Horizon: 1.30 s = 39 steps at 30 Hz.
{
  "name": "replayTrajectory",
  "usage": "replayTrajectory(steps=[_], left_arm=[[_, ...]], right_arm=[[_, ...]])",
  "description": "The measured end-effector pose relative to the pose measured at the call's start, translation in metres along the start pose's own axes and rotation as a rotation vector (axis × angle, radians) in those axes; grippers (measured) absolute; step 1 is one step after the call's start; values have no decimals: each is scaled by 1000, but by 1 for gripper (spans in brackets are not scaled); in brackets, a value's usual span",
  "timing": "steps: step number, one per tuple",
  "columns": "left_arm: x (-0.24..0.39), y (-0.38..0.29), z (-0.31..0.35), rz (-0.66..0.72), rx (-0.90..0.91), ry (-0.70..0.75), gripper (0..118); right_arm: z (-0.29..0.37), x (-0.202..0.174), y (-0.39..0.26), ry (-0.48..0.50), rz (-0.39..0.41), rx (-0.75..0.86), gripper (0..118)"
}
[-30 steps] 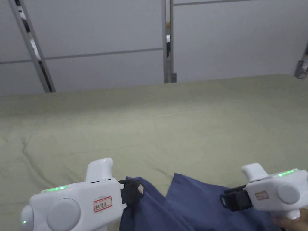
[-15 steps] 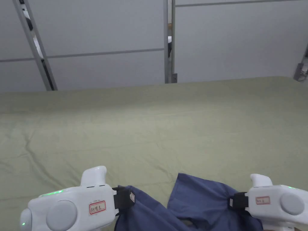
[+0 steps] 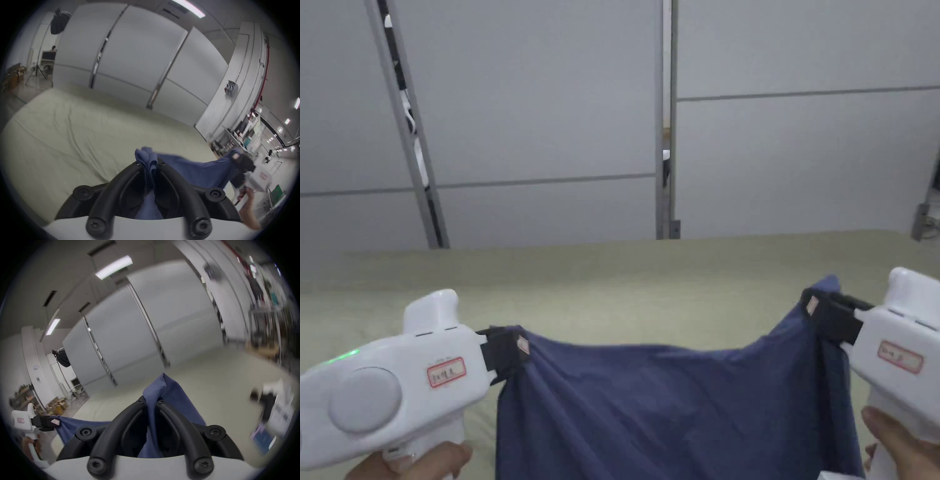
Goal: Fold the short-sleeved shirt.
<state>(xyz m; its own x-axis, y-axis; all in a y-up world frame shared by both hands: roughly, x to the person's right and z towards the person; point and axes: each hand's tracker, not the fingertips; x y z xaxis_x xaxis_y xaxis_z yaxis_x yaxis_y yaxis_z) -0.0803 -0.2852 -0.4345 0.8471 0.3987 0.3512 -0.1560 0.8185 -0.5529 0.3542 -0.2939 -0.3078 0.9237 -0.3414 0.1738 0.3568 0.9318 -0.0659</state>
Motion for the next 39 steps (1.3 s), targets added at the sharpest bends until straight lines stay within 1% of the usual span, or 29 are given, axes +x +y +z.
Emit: replayTrajectory(steps=[2, 3, 5, 7, 9, 10, 11, 12, 14, 15, 17, 18, 19, 20, 22, 23, 25, 26, 27, 28, 29, 30, 31, 33, 34, 35, 36, 37, 39], left_arm=[[-1, 30, 11, 7, 82, 29, 10], [-1, 51, 14, 9, 116, 52, 10], [4, 90, 10, -50, 198, 122, 10], [11, 134, 1, -112, 213, 199, 10], [22, 176, -11, -206, 220, 234, 10], [25, 193, -17, -248, 214, 248, 10], [27, 212, -26, -242, 206, 235, 10], [31, 230, -34, -228, 196, 243, 10], [38, 257, -48, -211, 191, 273, 10], [40, 269, -55, -221, 203, 282, 10], [46, 288, -69, -249, 204, 318, 10], [46, 296, -77, -259, 208, 307, 10], [48, 303, -84, -275, 211, 307, 10], [47, 308, -89, -274, 233, 292, 10], [46, 319, -101, -214, 263, 259, 10], [43, 323, -107, -216, 271, 239, 10], [42, 325, -120, -239, 286, 251, 10], [43, 325, -128, -285, 278, 286, 10], [38, 322, -134, -313, 274, 284, 10], [35, 317, -138, -317, 272, 278, 10], [32, 307, -143, -304, 280, 277, 10], [28, 295, -148, -303, 278, 280, 10], [23, 282, -152, -308, 276, 280, 10], [14, 247, -160, -386, 235, 260, 10], [10, 232, -163, -417, 209, 256, 10], [4, 211, -162, -430, 171, 246, 10], [-3, 190, -163, -431, 136, 238, 10], [-8, 173, -161, -453, 63, 254, 10], [-24, 128, -148, -402, 23, 252, 10]], right_arm=[[-6, -14, 40, -7, 55, 52, 8], [-15, -19, 61, 5, 45, 81, 8], [-34, -28, 101, -31, 36, 78, 8], [-53, -36, 139, -42, 22, 89, 8], [-72, -42, 177, -75, 1, 112, 8], [-80, -47, 192, -69, 3, 112, 8], [-92, -52, 208, -61, 1, 113, 8], [-106, -58, 227, -119, 43, 63, 8], [-119, -74, 250, -107, 31, 100, 8], [-125, -83, 259, -76, 51, 150, 8], [-145, -95, 277, -84, 137, 148, 8], [-154, -100, 283, -121, 194, 138, 8], [-162, -103, 287, -140, 229, 144, 8], [-170, -101, 289, -170, 216, 138, 8], [-182, -94, 292, -128, 170, 156, 8], [-190, -92, 293, -141, 168, 154, 8], [-201, -84, 290, -150, 165, 157, 8], [-205, -78, 285, -136, 149, 160, 8], [-211, -73, 279, -139, 140, 151, 8], [-222, -66, 275, -145, 155, 130, 8], [-227, -62, 265, -149, 169, 104, 8], [-228, -59, 251, -130, 188, 67, 8], [-226, -54, 236, -82, 189, 64, 8], [-210, -50, 195, -42, 179, 34, 8], [-206, -47, 180, -43, 184, -10, 8], [-198, -42, 161, -30, 175, -43, 8], [-183, -42, 137, -38, 177, -38, 8], [-170, -38, 119, -22, 161, -83, 8], [-137, -30, 83, 1, 70, -94, 8]])
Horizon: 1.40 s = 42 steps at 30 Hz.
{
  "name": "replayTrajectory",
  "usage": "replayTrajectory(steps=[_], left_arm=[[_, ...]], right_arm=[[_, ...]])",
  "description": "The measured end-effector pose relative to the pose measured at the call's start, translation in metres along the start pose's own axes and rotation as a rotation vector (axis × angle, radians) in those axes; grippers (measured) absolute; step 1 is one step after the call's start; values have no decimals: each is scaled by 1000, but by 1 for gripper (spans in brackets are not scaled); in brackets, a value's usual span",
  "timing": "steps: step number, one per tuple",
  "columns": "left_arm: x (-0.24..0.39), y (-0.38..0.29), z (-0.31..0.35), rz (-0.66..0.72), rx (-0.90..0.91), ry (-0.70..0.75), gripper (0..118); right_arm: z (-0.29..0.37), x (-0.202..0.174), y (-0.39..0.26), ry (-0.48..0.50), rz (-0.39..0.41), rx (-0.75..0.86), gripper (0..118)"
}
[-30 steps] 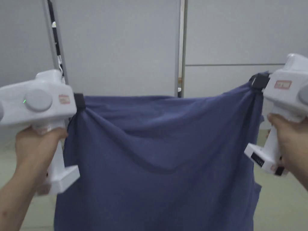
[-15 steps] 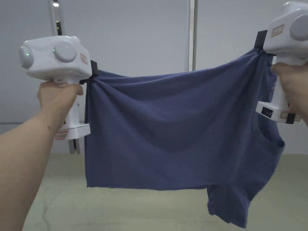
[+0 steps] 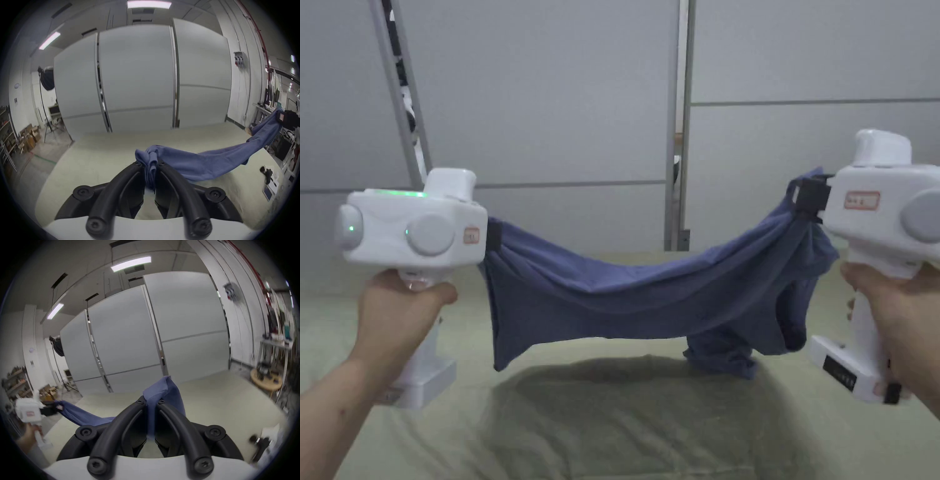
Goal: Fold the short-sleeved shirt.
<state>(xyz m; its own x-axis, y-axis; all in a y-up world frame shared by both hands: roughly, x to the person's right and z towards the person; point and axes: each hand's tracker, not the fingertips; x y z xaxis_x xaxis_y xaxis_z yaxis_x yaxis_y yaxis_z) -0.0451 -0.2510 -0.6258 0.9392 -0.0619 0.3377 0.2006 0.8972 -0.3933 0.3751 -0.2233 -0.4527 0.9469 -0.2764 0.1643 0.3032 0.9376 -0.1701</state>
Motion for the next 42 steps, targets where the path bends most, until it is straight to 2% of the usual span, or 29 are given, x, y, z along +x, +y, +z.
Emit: replayTrajectory(steps=[1, 2, 4, 6, 8, 11, 14, 16, 22, 26, 28, 29, 30, 31, 32, 33, 34, 35, 37, 38, 40, 42], left_arm=[[-2, -24, 9, 36, 3, -18, 10], [-5, -47, 18, 88, -9, -38, 10], [-10, -97, 40, 196, -29, -88, 10], [-12, -146, 62, 222, -75, -125, 10], [-17, -187, 79, 236, -119, -126, 10], [-22, -247, 105, 272, -152, -124, 10], [-23, -285, 121, 247, -229, -102, 10], [-27, -309, 125, 233, -307, -102, 10], [-22, -357, 128, 142, -463, -92, 10], [-11, -381, 128, 33, -542, -103, 10], [-10, -389, 132, 23, -537, -107, 10], [-11, -391, 133, 23, -532, -107, 14], [-13, -391, 134, 30, -513, -98, 27], [-14, -390, 134, 44, -511, -78, 61], [-19, -391, 136, 47, -521, -11, 110], [-25, -388, 137, 56, -546, 42, 118], [-30, -382, 143, 107, -534, 38, 118], [-38, -365, 152, 180, -445, 1, 118], [-49, -316, 171, 300, -300, 38, 118], [-52, -282, 185, 335, -151, 57, 118], [-56, -209, 213, 357, 109, 46, 118], [-50, -134, 255, 271, 325, 54, 118]], right_arm=[[19, 0, -23, 23, -19, 9, 8], [34, 1, -42, 15, 7, 2, 8], [61, 0, -80, 0, 120, -69, 8], [91, 3, -120, -7, 146, -122, 8], [121, 13, -155, 13, 115, -152, 8], [155, 33, -201, -23, 106, -226, 8], [178, 55, -244, -57, 35, -347, 8], [189, 69, -273, -89, 45, -408, 8], [201, 92, -336, -73, 112, -624, 8], [205, 93, -361, -85, 132, -665, 8], [204, 95, -366, -78, 152, -679, 8], [205, 97, -366, -65, 144, -694, 8], [204, 99, -365, -63, 144, -696, 12], [205, 98, -361, -65, 155, -688, 26], [204, 97, -356, -70, 180, -684, 66], [207, 97, -347, -125, 216, -665, 99], [208, 96, -336, -145, 209, -618, 117], [210, 95, -314, -135, 171, -529, 118], [212, 84, -260, -105, 99, -310, 118], [210, 75, -225, -87, 73, -227, 118], [209, 53, -153, -22, 54, -58, 118], [220, 22, -80, 15, 92, 130, 118]])
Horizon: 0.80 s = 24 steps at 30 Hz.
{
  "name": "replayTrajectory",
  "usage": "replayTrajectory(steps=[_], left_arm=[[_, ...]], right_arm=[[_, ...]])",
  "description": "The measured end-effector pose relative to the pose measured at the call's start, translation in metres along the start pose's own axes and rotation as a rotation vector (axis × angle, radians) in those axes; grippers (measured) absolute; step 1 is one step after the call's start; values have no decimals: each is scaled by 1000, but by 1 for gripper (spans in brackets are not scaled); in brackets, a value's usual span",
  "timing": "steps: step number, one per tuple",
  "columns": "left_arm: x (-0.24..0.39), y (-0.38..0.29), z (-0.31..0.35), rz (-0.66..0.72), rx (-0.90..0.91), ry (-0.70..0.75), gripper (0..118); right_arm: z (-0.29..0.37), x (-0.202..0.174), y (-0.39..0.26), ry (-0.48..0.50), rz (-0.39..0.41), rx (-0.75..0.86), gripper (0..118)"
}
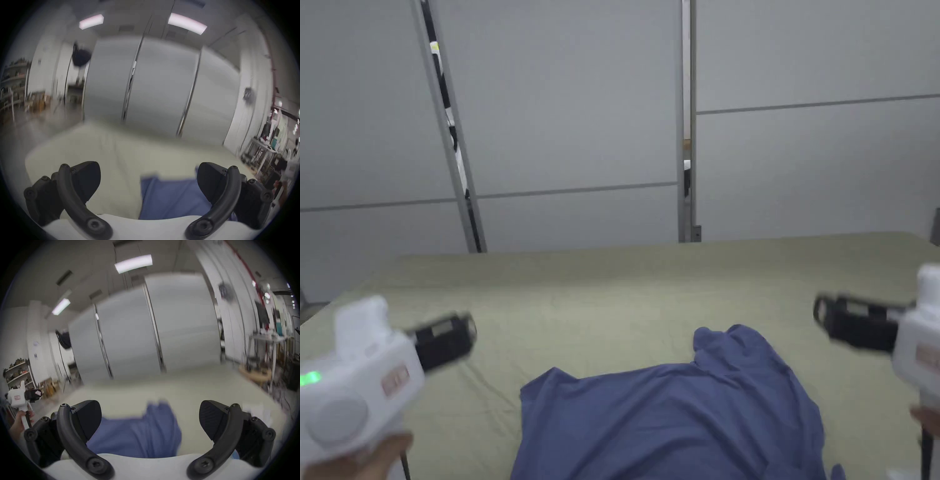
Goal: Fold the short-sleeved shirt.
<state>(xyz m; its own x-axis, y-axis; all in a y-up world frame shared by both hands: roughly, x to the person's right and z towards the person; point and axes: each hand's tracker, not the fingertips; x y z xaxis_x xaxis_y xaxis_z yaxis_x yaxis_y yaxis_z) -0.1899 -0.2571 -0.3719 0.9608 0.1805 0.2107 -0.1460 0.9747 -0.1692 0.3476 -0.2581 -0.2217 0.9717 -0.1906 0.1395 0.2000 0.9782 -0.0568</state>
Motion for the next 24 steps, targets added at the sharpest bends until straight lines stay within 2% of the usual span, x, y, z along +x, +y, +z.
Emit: replayTrajectory(steps=[3, 5, 7, 8, 9, 10, 11, 12, 13, 14, 15, 16, 18, 20, 22, 24], left_arm=[[39, 86, 38, -140, 225, -64, 118], [58, 124, 55, -186, 267, -11, 118], [70, 147, 61, -228, 291, 16, 118], [75, 153, 65, -218, 276, 50, 118], [79, 158, 69, -208, 259, 73, 118], [78, 160, 66, -202, 267, 62, 101], [78, 159, 67, -195, 280, 59, 47], [76, 156, 65, -184, 281, 61, 5], [76, 153, 63, -179, 282, 69, 1], [68, 150, 61, -169, 274, 74, 0], [62, 149, 58, -155, 205, 19, 0], [58, 146, 56, -139, 170, -11, 0], [49, 132, 50, -157, 156, 16, 0], [37, 115, 40, -150, 59, 8, 0], [18, 84, 24, -97, -103, -91, 0], [-8, 32, 1, -33, -270, -211, 0]], right_arm=[[12, -34, 79, 20, 87, 234, 118], [14, -49, 113, -36, 158, 233, 118], [12, -62, 132, -104, 174, 179, 118], [12, -65, 136, -75, 160, 188, 118], [15, -65, 136, -28, 140, 199, 111], [17, -67, 137, -7, 126, 206, 89], [14, -68, 135, -36, 114, 191, 23], [12, -69, 133, -58, 79, 182, 3], [14, -66, 129, -89, 40, 213, 3], [15, -60, 127, -30, 15, 213, 3], [13, -57, 125, -2, 0, 195, 3], [12, -55, 122, -5, 3, 193, 3], [13, -53, 115, -4, 17, 208, 3], [11, -50, 109, 3, 19, 197, 3], [9, -50, 99, 14, 47, 157, 3], [6, -50, 78, 18, 114, 115, 3]])
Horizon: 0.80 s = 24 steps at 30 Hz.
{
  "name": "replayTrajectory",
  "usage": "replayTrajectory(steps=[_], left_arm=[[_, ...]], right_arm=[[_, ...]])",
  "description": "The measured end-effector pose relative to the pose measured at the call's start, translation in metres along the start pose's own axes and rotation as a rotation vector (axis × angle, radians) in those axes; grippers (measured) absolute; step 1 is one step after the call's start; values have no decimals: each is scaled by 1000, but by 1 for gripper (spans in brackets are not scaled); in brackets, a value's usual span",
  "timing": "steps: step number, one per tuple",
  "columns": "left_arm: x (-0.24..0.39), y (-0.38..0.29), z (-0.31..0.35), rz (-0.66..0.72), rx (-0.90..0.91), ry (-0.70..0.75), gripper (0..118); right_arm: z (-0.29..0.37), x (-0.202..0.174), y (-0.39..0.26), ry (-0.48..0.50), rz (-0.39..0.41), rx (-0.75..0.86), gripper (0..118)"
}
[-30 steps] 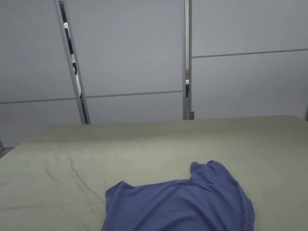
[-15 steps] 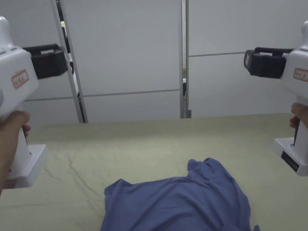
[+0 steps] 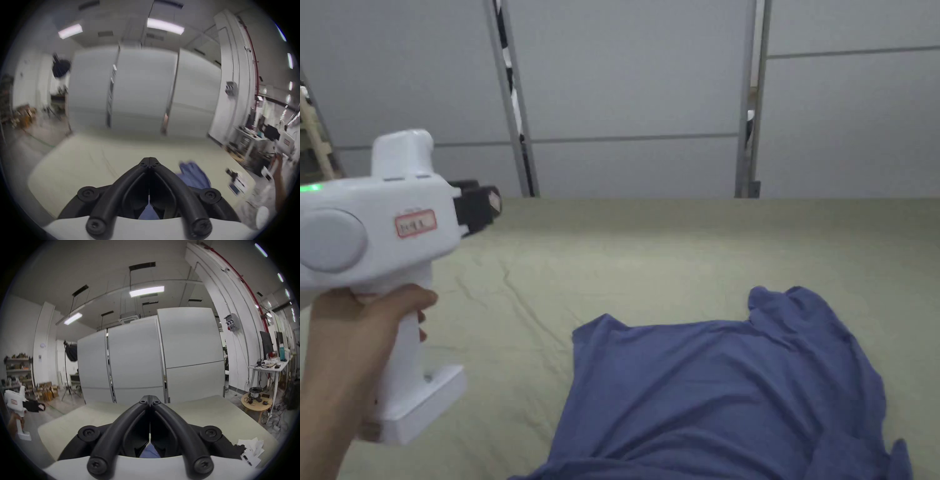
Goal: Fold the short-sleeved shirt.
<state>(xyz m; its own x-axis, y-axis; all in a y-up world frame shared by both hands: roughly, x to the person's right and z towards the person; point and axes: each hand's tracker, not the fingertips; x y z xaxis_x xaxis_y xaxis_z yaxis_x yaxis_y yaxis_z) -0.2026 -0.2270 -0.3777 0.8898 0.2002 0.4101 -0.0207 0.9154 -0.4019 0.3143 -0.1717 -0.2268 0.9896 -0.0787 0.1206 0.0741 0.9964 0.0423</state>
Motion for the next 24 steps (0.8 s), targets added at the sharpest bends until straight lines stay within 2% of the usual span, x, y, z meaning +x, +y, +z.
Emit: replayTrajectory(steps=[2, 5, 6, 7, 8, 11, 14, 15, 17, 18, 19, 21, 22, 24], left_arm=[[-23, -51, -24, 60, -163, 1, 0], [-56, -129, -57, 176, -365, -32, 0], [-59, -155, -62, 194, -412, 20, 15], [-64, -173, -68, 181, -434, 72, 63], [-69, -191, -75, 171, -443, 122, 118], [-85, -239, -91, 149, -566, 145, 118], [-83, -263, -107, 162, -712, 194, 118], [-83, -267, -111, 184, -732, 163, 118], [-81, -269, -115, 182, -748, 139, 117], [-77, -268, -118, 162, -754, 125, 112], [-74, -268, -119, 129, -772, 120, 101], [-68, -265, -121, 61, -780, 141, 38], [-58, -264, -118, 70, -768, 123, 14], [-44, -263, -118, 150, -793, 39, 10]], right_arm=[[0, -3, -21, -11, 55, -50, 3], [-4, -4, -57, 8, 69, -148, 3], [-7, -4, -69, 14, 74, -183, 3], [-8, -4, -80, 34, 83, -212, 3], [-11, -5, -90, 22, 98, -249, 3], [-17, -4, -119, 16, 88, -348, 3], [-21, -2, -138, 20, 7, -410, 3], [-22, 0, -144, 21, -8, -417, 3], [-24, 0, -149, 9, 9, -430, 3], [-25, 0, -151, 2, 20, -436, 3], [-24, 1, -153, 1, 24, -444, 3], [-24, 3, -157, -1, 20, -468, 3], [-24, 4, -159, -1, 22, -479, 3], [-21, 7, -167, -27, 43, -511, 3]])
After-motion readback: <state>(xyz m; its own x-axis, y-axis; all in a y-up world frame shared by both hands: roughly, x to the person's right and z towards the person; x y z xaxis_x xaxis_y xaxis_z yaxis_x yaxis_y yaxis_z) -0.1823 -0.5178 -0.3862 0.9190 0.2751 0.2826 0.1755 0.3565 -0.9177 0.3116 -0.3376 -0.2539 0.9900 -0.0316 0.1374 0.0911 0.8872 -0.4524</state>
